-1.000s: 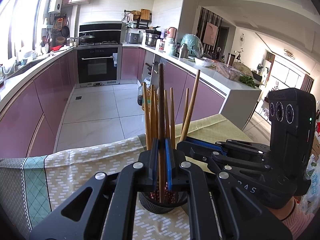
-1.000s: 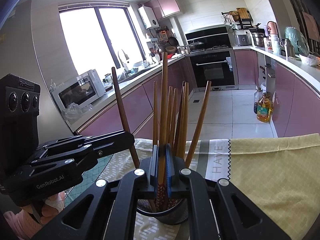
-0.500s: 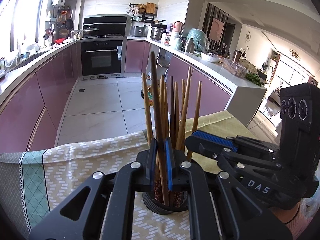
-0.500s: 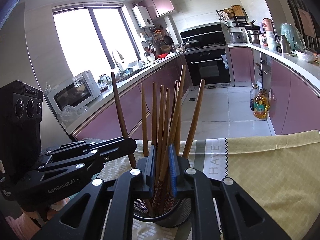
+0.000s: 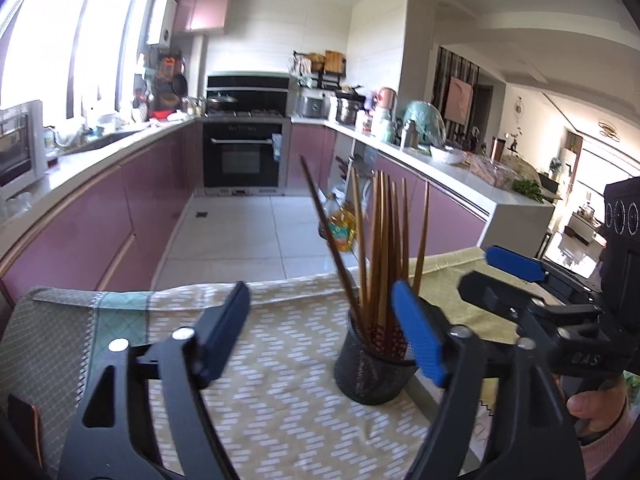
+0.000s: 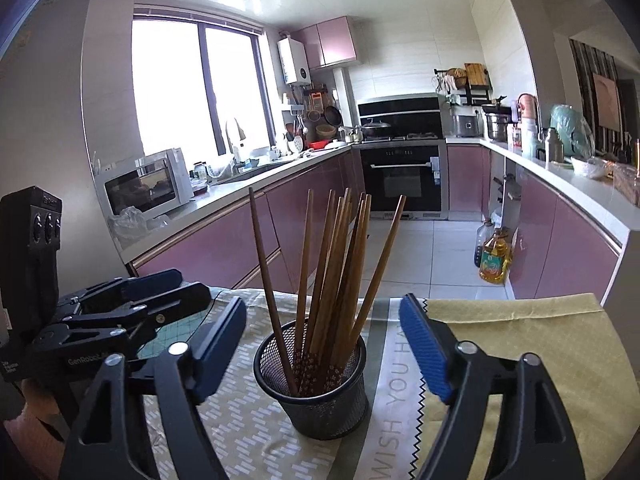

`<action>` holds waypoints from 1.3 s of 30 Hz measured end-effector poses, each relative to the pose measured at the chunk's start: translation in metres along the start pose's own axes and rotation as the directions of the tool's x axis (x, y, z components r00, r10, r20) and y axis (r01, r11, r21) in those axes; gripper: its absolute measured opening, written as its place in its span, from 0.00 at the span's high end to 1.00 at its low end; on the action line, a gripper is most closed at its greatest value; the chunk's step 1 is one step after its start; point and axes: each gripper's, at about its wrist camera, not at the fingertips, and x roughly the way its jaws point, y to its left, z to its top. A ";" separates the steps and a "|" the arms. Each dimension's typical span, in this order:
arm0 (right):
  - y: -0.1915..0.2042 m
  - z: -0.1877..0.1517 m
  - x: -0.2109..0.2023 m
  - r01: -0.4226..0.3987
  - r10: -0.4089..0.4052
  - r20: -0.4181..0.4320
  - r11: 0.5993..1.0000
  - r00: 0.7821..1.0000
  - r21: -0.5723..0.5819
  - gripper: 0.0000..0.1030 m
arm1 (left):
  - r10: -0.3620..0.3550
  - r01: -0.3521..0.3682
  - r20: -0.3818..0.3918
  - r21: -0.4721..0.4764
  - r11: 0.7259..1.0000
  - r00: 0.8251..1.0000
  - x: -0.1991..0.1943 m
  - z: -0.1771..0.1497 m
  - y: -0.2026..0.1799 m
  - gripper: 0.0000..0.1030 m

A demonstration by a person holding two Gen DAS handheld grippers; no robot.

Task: Organize utensils
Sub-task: 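Open the left and right tools to release the chopsticks in the holder, then withdraw both open tools back from the holder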

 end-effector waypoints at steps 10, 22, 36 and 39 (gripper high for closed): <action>0.019 -0.032 -0.015 0.094 -0.092 0.048 0.994 0.995 -0.047 0.06 | 0.136 -0.132 0.100 -0.045 0.990 0.986 -0.057 -0.035 0.023 0.06; 0.041 -0.053 -0.041 0.156 -0.144 0.177 0.986 0.974 -0.053 0.06 | 0.269 -0.260 0.204 -0.069 0.963 0.941 -0.086 -0.057 0.030 0.05; 0.054 -0.059 -0.052 0.172 -0.154 0.225 0.983 0.962 -0.063 0.06 | 0.308 -0.306 0.291 -0.054 0.951 0.906 -0.106 -0.064 0.016 0.05; 0.056 -0.059 -0.053 0.173 -0.154 0.231 0.983 0.961 -0.066 0.06 | 0.310 -0.309 0.299 -0.053 0.950 0.902 -0.109 -0.065 0.015 0.06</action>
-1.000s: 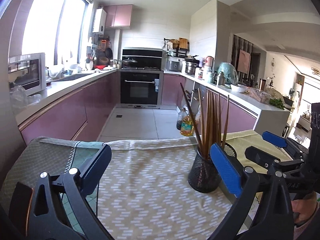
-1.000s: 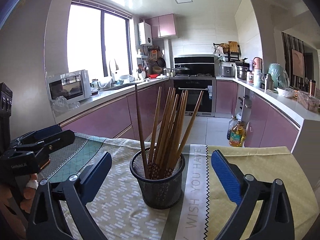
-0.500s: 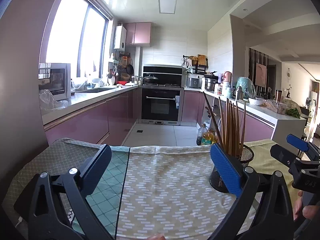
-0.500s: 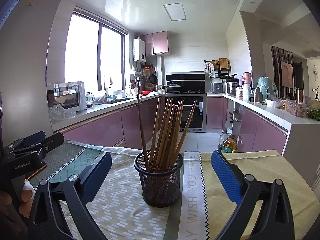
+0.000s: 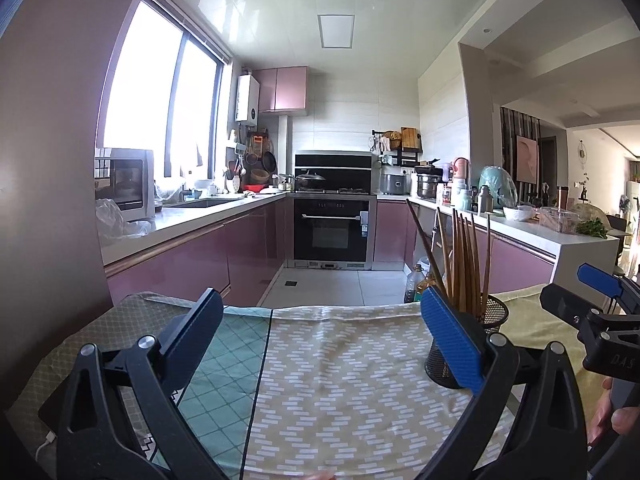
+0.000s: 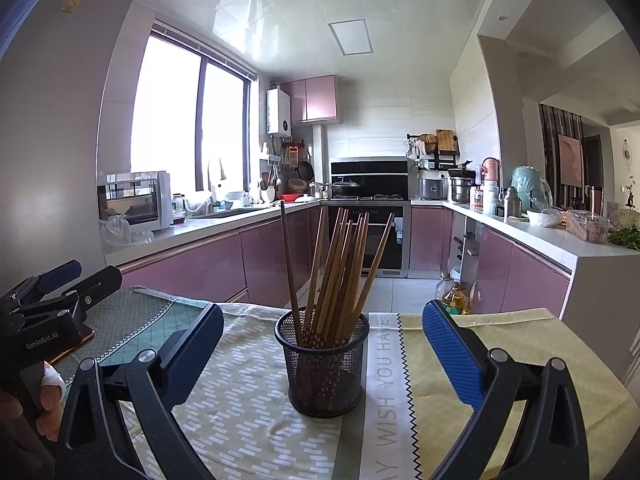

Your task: Organize utensils

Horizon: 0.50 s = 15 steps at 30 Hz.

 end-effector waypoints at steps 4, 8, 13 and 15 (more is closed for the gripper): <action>0.001 0.001 -0.002 -0.002 0.002 0.006 1.000 1.000 0.000 0.06 | 0.000 0.000 0.007 0.003 1.000 1.000 -0.004 0.000 -0.001 0.05; 0.001 0.001 -0.003 -0.002 0.002 0.005 1.000 1.000 0.003 0.06 | -0.001 0.001 0.017 0.009 1.000 1.000 -0.007 0.000 -0.002 0.06; 0.001 0.001 -0.004 -0.001 0.001 0.006 1.000 1.000 0.004 0.06 | -0.003 0.003 0.022 0.012 1.000 1.000 -0.009 -0.001 -0.002 0.06; 0.001 0.001 -0.005 -0.001 0.001 0.001 1.000 1.000 0.003 0.06 | -0.003 0.003 0.021 0.011 1.000 1.000 -0.009 -0.001 -0.002 0.06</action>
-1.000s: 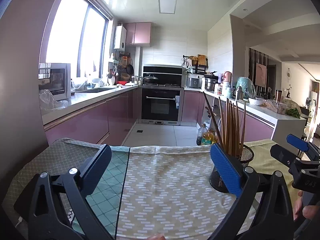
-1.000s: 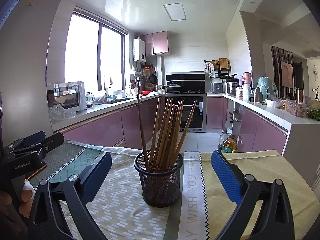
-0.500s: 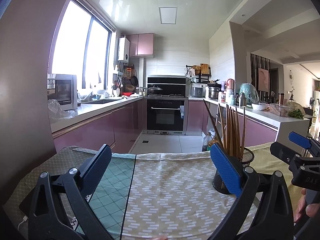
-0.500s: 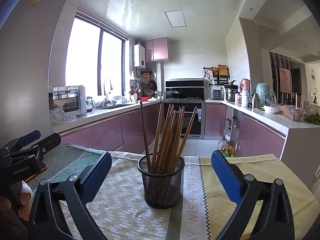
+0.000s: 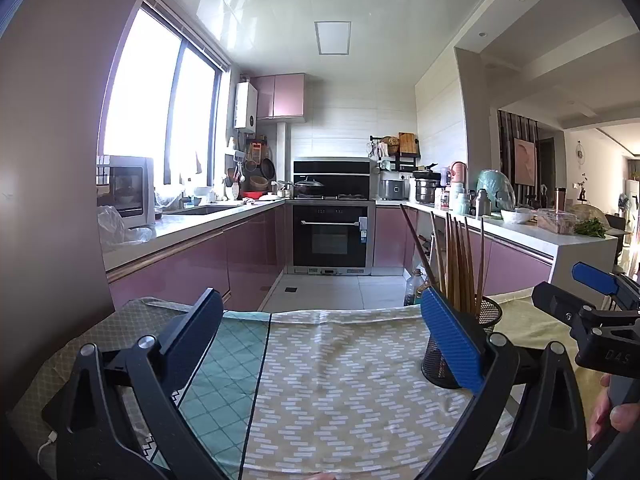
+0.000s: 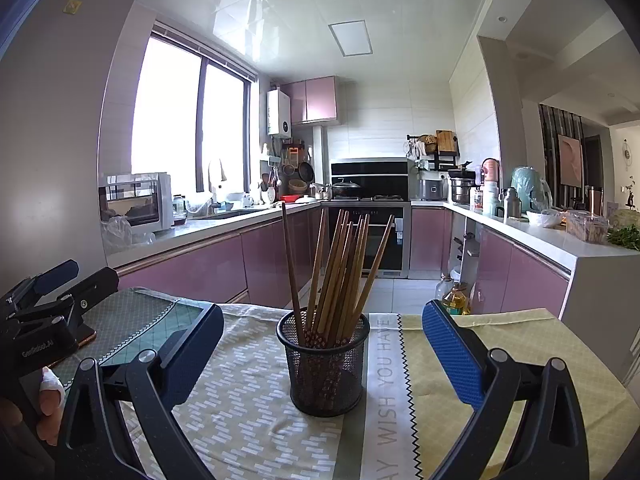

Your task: Organize utensils

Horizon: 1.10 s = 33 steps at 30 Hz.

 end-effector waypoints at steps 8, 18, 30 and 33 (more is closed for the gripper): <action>0.000 0.000 0.000 -0.002 0.002 -0.001 1.000 1.000 0.003 0.06 | -0.002 0.002 -0.002 -0.004 1.000 1.000 0.001 -0.001 0.000 0.06; 0.001 0.001 0.000 0.001 -0.001 0.003 1.000 1.000 0.004 0.06 | -0.001 0.001 0.000 -0.006 1.000 1.000 0.000 -0.002 0.000 0.05; 0.003 0.003 0.001 0.001 -0.001 0.012 1.000 1.000 0.008 0.06 | 0.002 -0.002 0.003 -0.004 1.000 1.000 -0.001 -0.003 -0.001 0.06; 0.002 0.004 0.001 0.000 0.000 0.012 1.000 1.000 0.011 0.06 | 0.002 -0.002 0.003 -0.005 1.000 1.000 -0.001 -0.002 -0.001 0.05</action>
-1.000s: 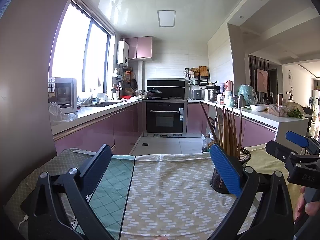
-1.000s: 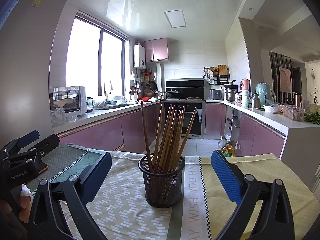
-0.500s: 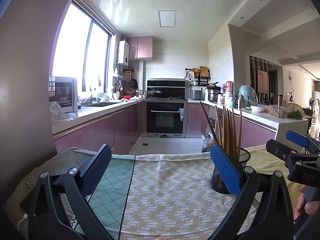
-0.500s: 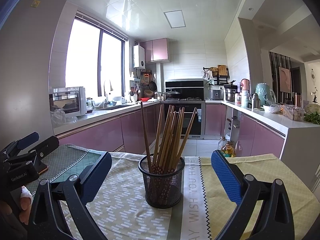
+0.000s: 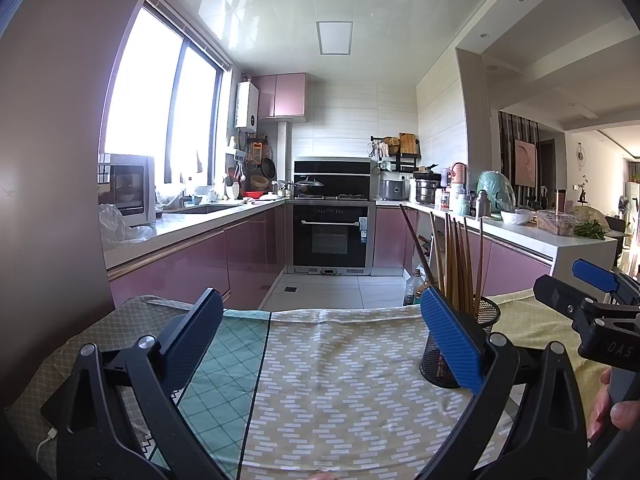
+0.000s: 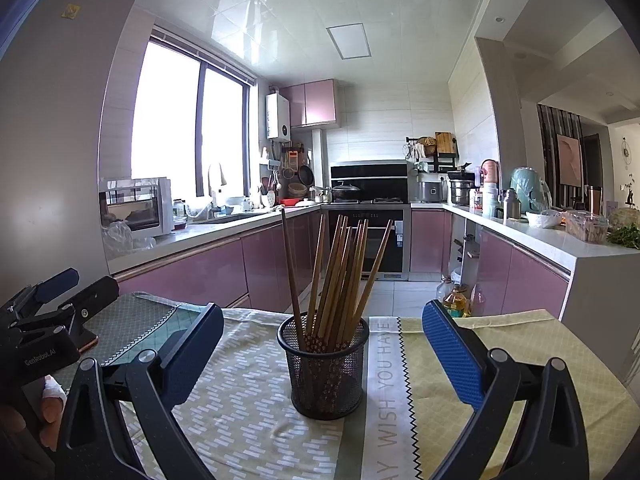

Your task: Organize utensils

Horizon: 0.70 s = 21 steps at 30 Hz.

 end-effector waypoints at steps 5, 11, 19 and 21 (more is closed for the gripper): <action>-0.001 0.001 0.000 -0.001 0.001 0.000 1.000 1.000 0.002 0.06 | -0.001 0.001 -0.003 0.001 1.000 1.000 -0.001 -0.001 -0.001 0.05; -0.002 0.000 0.000 -0.001 0.001 0.002 1.000 1.000 0.002 0.06 | -0.001 0.001 -0.003 0.000 1.000 1.000 -0.001 0.000 -0.001 0.05; -0.003 0.000 -0.001 0.000 0.000 0.002 1.000 1.000 0.004 0.06 | 0.001 -0.001 -0.003 0.001 1.000 1.000 -0.001 0.000 -0.002 0.05; -0.003 0.000 -0.001 0.001 -0.001 0.002 1.000 1.000 0.003 0.06 | 0.001 -0.001 -0.004 0.001 1.000 1.000 0.000 0.000 -0.001 0.05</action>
